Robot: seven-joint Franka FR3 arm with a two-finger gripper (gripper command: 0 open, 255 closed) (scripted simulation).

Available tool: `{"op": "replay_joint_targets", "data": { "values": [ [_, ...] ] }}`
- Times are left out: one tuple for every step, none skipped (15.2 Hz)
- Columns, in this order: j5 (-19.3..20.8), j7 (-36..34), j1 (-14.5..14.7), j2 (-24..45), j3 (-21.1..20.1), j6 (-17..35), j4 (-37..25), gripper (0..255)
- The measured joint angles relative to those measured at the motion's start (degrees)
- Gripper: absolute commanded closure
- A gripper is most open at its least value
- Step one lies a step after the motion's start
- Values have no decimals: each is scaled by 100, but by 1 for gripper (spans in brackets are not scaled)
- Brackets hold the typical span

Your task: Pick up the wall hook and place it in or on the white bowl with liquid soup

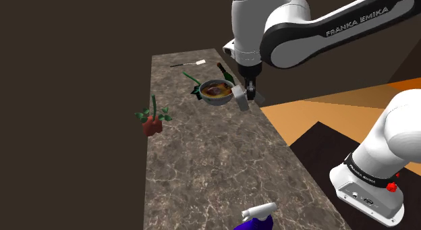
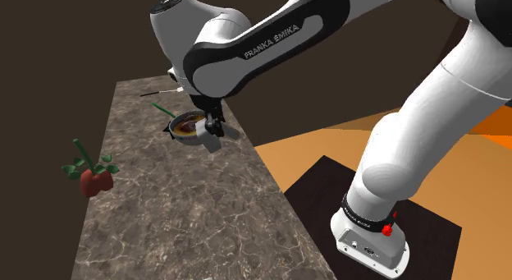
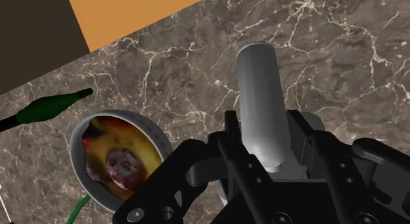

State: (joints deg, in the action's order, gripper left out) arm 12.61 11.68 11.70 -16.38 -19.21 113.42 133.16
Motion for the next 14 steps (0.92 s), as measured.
{"op": "replay_joint_targets", "data": {
  "values": [
    [99,77,-87,211,57,17,-206,255],
    [177,103,-144,403,84,48,-370,255],
    [238,145,-191,565,113,46,-537,255],
    [304,198,-243,742,147,24,-743,255],
    [379,251,-298,929,188,39,-924,255],
    [444,288,-341,1102,219,54,-1087,255],
    [490,337,-376,1249,248,26,-1267,255],
    [535,379,-404,1400,272,-10,-1458,255],
    [605,422,-442,1622,304,-24,-1702,255],
    [647,490,-476,1779,338,-74,-1916,255],
    [701,568,-520,1966,383,-90,-2137,255],
    [743,637,-549,2150,417,-150,-2390,255],
    [789,679,-567,2337,443,-177,-2610,255],
    [838,735,-589,2546,475,-213,-2863,255]
  ]
}}
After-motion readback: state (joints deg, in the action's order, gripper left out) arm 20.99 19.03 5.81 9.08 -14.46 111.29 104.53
